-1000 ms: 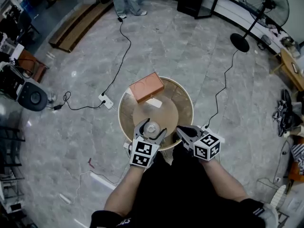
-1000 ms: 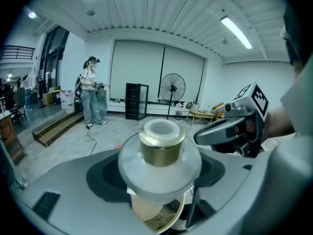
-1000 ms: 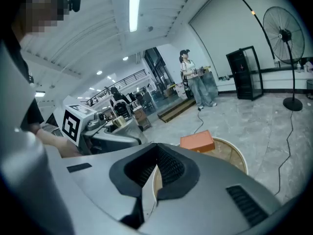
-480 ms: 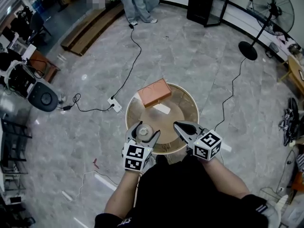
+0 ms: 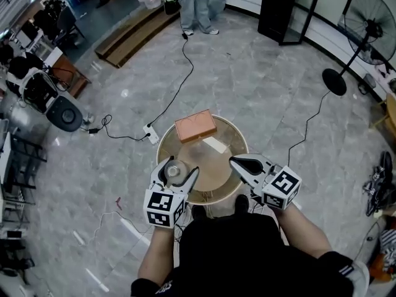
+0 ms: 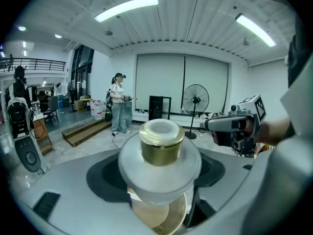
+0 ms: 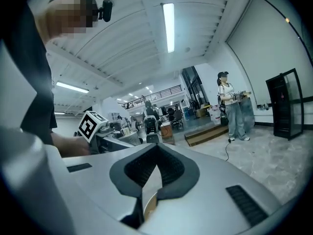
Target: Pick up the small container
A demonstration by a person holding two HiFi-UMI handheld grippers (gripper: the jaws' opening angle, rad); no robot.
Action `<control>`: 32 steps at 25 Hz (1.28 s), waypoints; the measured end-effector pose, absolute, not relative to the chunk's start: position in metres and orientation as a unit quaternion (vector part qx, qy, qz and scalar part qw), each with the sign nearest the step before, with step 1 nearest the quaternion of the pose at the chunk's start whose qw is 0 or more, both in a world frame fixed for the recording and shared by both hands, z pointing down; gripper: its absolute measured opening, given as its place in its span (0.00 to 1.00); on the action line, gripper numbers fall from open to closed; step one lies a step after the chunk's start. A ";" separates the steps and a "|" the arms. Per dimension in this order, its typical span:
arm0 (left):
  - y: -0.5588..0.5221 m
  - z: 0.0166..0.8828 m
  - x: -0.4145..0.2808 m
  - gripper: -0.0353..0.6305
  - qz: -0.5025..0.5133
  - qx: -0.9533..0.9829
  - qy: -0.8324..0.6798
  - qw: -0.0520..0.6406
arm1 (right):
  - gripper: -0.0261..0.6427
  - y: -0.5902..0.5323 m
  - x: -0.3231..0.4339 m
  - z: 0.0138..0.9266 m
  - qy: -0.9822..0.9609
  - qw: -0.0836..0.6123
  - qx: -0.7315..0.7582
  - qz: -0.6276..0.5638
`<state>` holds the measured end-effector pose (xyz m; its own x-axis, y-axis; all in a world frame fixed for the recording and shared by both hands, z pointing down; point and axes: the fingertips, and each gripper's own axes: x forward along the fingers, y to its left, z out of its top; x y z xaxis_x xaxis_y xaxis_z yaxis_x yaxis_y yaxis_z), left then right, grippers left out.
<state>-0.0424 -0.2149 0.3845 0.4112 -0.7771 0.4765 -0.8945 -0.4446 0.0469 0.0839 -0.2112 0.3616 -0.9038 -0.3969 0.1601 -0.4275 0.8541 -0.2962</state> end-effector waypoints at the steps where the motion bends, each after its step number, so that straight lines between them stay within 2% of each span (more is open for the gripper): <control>1: -0.213 0.381 -0.035 0.57 0.195 0.824 -0.511 0.149 | 0.06 -0.212 0.094 0.358 -0.962 0.043 0.212 0.166; 7: -0.206 0.366 -0.011 0.57 0.190 0.808 -0.538 0.145 | 0.06 -0.215 0.125 0.355 -0.966 0.046 0.196 0.161; 16: -0.193 0.347 -0.034 0.57 0.206 0.810 -0.533 0.133 | 0.06 -0.223 0.100 0.326 -0.964 0.013 0.227 0.137; 32: -0.202 0.334 -0.062 0.57 0.197 0.821 -0.524 0.115 | 0.06 -0.214 0.057 0.321 -0.968 0.020 0.216 0.127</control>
